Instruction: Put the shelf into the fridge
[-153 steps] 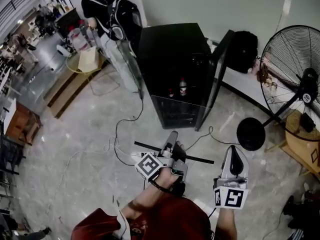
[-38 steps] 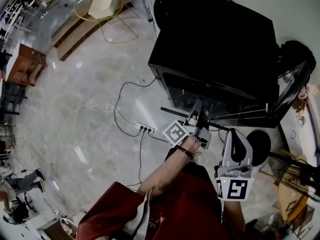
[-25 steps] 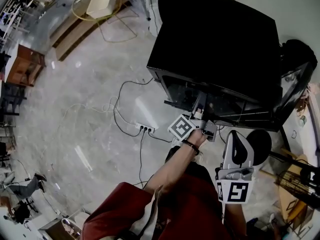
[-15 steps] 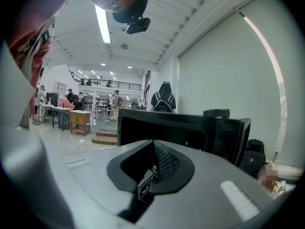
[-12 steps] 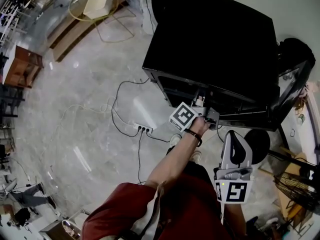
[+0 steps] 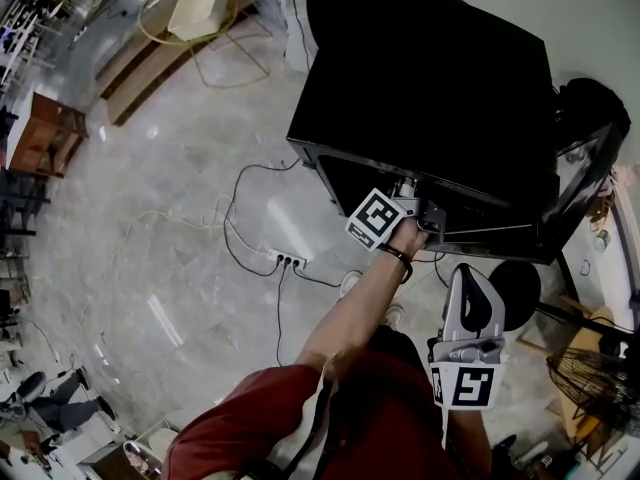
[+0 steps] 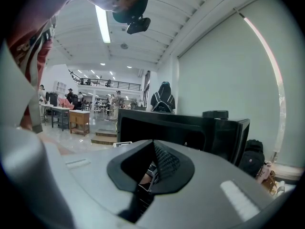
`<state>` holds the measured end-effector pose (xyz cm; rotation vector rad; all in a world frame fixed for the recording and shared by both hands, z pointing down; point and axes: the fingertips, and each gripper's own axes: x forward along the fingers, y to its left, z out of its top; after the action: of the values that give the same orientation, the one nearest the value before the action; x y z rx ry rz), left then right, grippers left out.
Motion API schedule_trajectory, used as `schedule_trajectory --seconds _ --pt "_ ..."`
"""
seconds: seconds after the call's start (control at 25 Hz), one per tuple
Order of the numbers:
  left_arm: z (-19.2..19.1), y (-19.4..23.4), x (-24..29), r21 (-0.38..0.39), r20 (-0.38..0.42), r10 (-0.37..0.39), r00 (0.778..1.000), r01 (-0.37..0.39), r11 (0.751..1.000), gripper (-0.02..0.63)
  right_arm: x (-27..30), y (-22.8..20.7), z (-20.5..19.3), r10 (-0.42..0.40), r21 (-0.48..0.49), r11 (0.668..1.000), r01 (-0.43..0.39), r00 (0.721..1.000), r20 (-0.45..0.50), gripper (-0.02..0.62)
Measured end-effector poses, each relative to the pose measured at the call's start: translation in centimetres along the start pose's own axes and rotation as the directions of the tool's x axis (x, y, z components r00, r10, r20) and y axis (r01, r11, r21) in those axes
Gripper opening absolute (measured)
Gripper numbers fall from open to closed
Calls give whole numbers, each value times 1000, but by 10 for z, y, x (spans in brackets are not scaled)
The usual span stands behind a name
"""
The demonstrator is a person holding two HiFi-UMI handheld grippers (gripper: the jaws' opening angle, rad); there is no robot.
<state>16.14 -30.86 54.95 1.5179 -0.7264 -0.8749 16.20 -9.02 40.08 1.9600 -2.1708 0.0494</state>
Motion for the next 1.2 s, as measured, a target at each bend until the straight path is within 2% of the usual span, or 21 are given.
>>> schedule_trajectory --seconds 0.24,0.4,0.48,0.76,1.2 --pt "-1 -1 0 -4 -16 -19 1000 19 1000 86 0 2 -1 2 3 1000 -2 1000 0 0" --pt "-6 5 -7 1 -42 -13 999 13 1000 172 0 3 0 6 2 1000 -6 1000 3 0" --pt "-8 7 -14 9 -50 -8 999 8 1000 187 0 3 0 7 3 1000 -7 1000 6 0" --pt "-12 -1 -33 83 -83 -7 996 14 996 230 -4 4 1 10 11 1000 -11 1000 15 0" --pt "-14 -1 -65 135 -87 34 996 -23 991 247 -16 6 4 26 18 999 -27 999 43 0"
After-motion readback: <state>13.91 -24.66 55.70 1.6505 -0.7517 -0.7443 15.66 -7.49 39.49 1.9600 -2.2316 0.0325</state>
